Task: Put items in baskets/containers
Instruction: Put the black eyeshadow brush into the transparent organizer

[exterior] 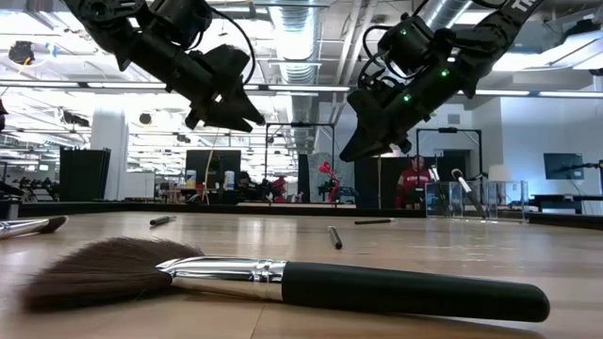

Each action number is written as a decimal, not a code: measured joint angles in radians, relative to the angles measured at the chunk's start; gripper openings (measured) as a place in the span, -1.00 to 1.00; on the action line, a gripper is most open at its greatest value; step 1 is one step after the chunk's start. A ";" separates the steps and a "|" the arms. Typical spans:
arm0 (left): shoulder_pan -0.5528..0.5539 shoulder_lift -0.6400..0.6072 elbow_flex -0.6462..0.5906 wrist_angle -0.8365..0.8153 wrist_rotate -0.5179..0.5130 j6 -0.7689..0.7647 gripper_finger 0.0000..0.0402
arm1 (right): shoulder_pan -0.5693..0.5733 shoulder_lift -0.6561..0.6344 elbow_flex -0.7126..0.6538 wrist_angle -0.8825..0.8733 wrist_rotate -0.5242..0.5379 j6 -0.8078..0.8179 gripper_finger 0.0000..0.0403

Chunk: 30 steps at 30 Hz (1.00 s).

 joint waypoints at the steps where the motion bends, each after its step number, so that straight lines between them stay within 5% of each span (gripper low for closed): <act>1: -0.003 0.000 0.000 0.000 0.000 0.000 -0.07 | -0.002 0.000 0.000 0.000 -0.011 0.002 -0.72; 10: -0.009 0.001 -0.022 0.003 -0.018 -0.040 -0.07 | -0.006 0.000 0.000 0.002 -0.031 -0.012 -0.72; 21: -0.061 0.001 -0.078 -0.352 -0.173 -0.443 -0.07 | 0.073 0.000 0.000 -0.100 -0.031 -0.021 -0.72; 30: -0.190 0.001 -0.098 -0.375 -0.259 -0.668 -0.08 | 0.164 0.000 0.000 -0.230 -0.031 -0.001 -0.72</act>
